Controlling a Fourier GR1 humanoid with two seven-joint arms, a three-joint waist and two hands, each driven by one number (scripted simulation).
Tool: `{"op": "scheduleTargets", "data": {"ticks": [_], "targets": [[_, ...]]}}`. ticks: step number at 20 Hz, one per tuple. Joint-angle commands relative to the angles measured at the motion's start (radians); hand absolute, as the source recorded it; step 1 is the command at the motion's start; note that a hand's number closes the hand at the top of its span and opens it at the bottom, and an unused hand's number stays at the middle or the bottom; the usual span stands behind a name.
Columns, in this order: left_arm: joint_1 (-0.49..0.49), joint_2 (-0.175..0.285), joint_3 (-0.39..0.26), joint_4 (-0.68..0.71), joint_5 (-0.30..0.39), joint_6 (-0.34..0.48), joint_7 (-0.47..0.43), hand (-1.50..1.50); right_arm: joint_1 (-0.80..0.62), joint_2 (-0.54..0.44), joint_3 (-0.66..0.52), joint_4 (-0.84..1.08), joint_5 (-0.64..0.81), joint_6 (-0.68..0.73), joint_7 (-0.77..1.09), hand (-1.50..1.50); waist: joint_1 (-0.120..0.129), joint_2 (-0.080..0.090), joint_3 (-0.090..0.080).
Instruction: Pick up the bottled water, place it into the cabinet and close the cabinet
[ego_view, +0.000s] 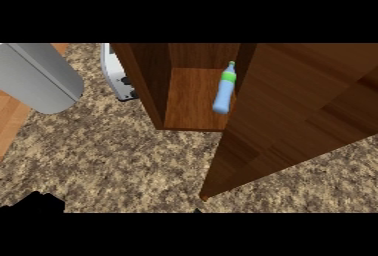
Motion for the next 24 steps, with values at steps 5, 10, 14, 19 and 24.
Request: {"op": "scheduleTargets", "data": {"ticks": [5,10,14,19,24], "targets": [[0.148,0.06,0.136,-0.075,0.109,-0.113,-0.011,1.5,-0.312,0.209,-0.223,0.281,-0.058,-0.01,0.084,1.5,-0.005,0.009,0.002],[0.209,0.051,0.184,-0.054,0.103,-0.182,-0.047,1.5,-0.406,0.212,-0.362,0.468,-0.175,0.07,-0.01,1.5,-0.011,0.01,0.003],[0.208,0.084,0.254,-0.001,0.152,-0.259,-0.041,1.5,-0.454,0.213,-0.433,0.662,-0.241,0.143,-0.132,1.5,-0.006,0.013,0.003],[0.24,0.061,0.282,-0.001,0.157,-0.307,-0.029,1.5,-0.447,0.182,-0.523,0.753,-0.275,0.249,-0.191,1.5,-0.018,0.011,0.004],[0.259,0.052,0.324,-0.027,0.173,-0.309,-0.001,1.5,-0.577,0.212,-0.595,0.994,-0.298,0.27,-0.259,1.5,-0.013,0.011,0.003]]}}
